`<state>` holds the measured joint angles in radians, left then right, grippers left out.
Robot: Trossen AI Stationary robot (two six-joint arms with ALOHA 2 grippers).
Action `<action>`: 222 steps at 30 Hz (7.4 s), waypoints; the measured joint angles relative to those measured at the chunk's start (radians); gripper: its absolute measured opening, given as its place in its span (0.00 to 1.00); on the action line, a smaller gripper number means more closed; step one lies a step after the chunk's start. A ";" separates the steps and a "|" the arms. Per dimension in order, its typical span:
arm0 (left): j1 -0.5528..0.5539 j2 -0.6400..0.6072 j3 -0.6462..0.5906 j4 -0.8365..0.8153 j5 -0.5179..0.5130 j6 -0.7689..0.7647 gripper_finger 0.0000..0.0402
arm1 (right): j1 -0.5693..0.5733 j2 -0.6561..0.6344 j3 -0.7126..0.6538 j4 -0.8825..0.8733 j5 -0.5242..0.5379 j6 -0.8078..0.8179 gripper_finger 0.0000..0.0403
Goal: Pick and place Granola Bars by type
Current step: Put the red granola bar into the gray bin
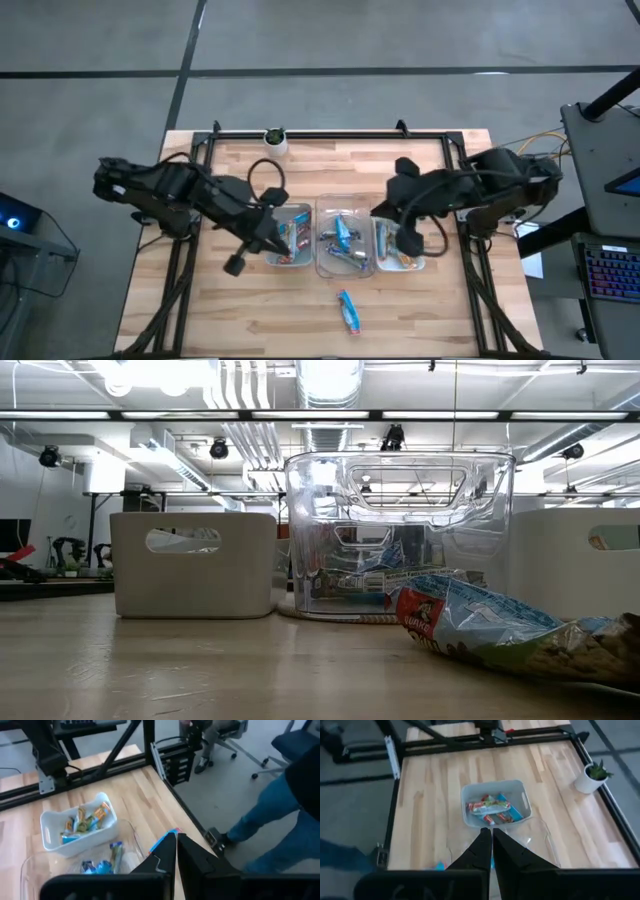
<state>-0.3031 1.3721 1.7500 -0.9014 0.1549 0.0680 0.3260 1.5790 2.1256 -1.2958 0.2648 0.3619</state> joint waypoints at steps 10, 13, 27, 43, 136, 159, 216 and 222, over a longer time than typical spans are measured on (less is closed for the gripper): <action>-0.001 0.108 -0.001 0.184 -0.003 -0.103 0.00 | 0.069 -0.149 -0.223 0.036 -0.147 -0.171 0.02; -0.002 0.132 -0.001 0.232 -0.020 -0.195 0.00 | 0.080 -0.205 -0.308 0.075 -0.177 -0.212 0.02; -0.061 0.206 -0.001 0.318 -0.080 -0.247 0.00 | 0.082 -0.454 -0.612 0.315 -0.217 -0.130 0.02; -0.111 0.338 -0.002 0.497 -0.078 -0.060 0.00 | 0.082 -0.438 -0.684 0.413 -0.185 -0.021 0.02; -0.074 0.944 0.303 0.115 -0.039 0.640 0.47 | 0.075 -0.478 -0.673 0.379 0.007 0.084 0.02; -0.090 0.944 0.189 0.211 -0.134 0.849 0.47 | 0.075 -0.478 -0.673 0.359 0.007 0.107 0.02; -0.116 0.946 0.206 0.285 -0.164 0.683 0.14 | 0.075 -0.478 -0.674 0.350 0.053 0.083 0.02; -0.117 0.938 0.355 0.152 -0.192 0.642 0.14 | 0.075 -0.478 -0.674 0.350 0.053 0.083 0.02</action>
<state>-0.4202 2.3104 2.1045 -0.7493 -0.0369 0.7099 0.4007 1.1011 1.4521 -0.9461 0.3176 0.4450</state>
